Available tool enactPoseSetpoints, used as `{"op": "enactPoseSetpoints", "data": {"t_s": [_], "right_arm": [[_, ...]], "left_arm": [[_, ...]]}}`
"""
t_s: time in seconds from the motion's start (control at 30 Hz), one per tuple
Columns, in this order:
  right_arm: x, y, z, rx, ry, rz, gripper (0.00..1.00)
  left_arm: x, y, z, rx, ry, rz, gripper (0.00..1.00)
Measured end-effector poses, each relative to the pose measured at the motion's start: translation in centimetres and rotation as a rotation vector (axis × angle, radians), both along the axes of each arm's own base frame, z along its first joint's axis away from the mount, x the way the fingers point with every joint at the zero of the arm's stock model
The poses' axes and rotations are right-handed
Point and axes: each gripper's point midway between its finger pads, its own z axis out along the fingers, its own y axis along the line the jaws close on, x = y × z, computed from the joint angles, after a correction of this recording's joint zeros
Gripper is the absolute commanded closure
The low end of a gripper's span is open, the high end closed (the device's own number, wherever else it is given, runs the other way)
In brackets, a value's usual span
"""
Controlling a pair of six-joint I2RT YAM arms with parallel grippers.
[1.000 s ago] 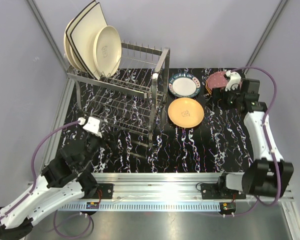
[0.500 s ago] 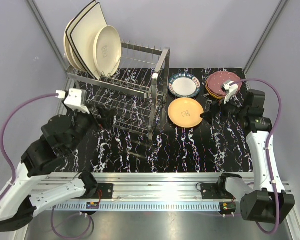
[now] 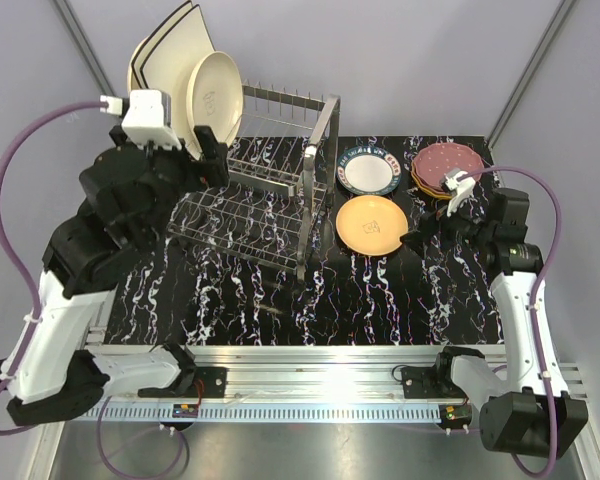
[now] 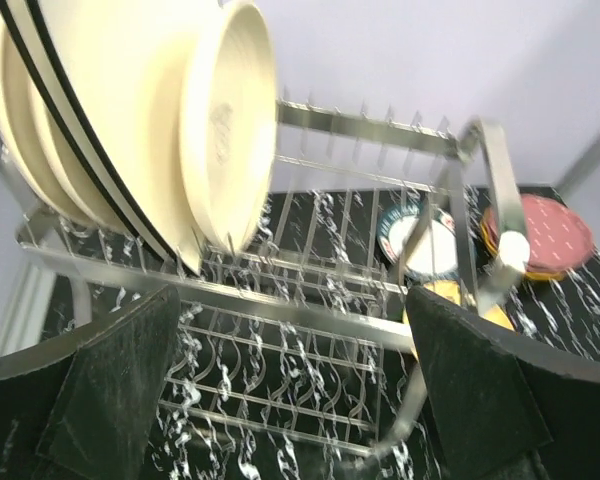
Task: Unload the plates from the dish rack
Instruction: Place the plate on the table, then grab a plate with the left arm
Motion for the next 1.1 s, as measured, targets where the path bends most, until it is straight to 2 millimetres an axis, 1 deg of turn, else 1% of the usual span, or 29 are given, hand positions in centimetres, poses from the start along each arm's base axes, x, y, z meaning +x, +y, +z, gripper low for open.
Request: {"op": "enactPoseSetpoints", "data": {"t_s": [0.13, 0.23, 0.27, 0.33, 0.37, 0.4, 0.47, 0.57, 0.6, 0.77, 0.93, 1.1], "right_arm": [[-0.3, 0.0, 0.5, -0.003, -0.024, 0.0, 0.0], [-0.4, 0.1, 0.8, -0.004, -0.039, 0.0, 0.0], [-0.4, 0.1, 0.8, -0.005, -0.041, 0.0, 0.0], [-0.5, 0.1, 0.9, -0.005, -0.042, 0.001, 0.0], [-0.5, 0.1, 0.9, -0.005, -0.042, 0.001, 0.0], [-0.5, 0.1, 0.9, -0.005, -0.043, 0.001, 0.0], [-0.5, 0.1, 1.0, -0.005, -0.046, 0.0, 0.0], [-0.6, 0.1, 1.1, -0.006, -0.053, 0.0, 0.0], [-0.6, 0.1, 1.1, -0.006, -0.055, 0.0, 0.0], [-0.6, 0.1, 1.1, -0.006, -0.058, 0.0, 0.0], [-0.6, 0.1, 1.1, -0.006, -0.058, -0.001, 0.0], [-0.6, 0.1, 1.1, -0.006, -0.057, -0.001, 0.0]], "left_arm": [[2.9, 0.7, 1.2, 0.001, 0.009, 0.059, 0.01], [4.8, 0.4, 2.1, -0.009, 0.011, 0.071, 0.03], [5.3, 0.3, 2.3, -0.013, 0.01, 0.075, 0.05], [6.4, 0.1, 2.5, -0.015, 0.013, 0.079, 0.08], [6.9, 0.2, 2.5, -0.013, 0.015, 0.089, 0.11], [7.5, 0.3, 2.4, -0.01, 0.021, 0.1, 0.12], [8.4, 0.8, 1.8, 0.003, 0.035, 0.126, 0.19], [9.9, 1.5, 0.9, 0.026, 0.057, 0.163, 0.24], [10.3, 1.7, 0.6, 0.033, 0.063, 0.174, 0.27], [12.7, 2.5, -1.0, 0.072, 0.101, 0.218, 0.35], [14.4, 3.2, -2.2, 0.114, 0.123, 0.243, 0.49], [15.4, 3.5, -3.3, 0.171, 0.119, 0.25, 0.52]]}}
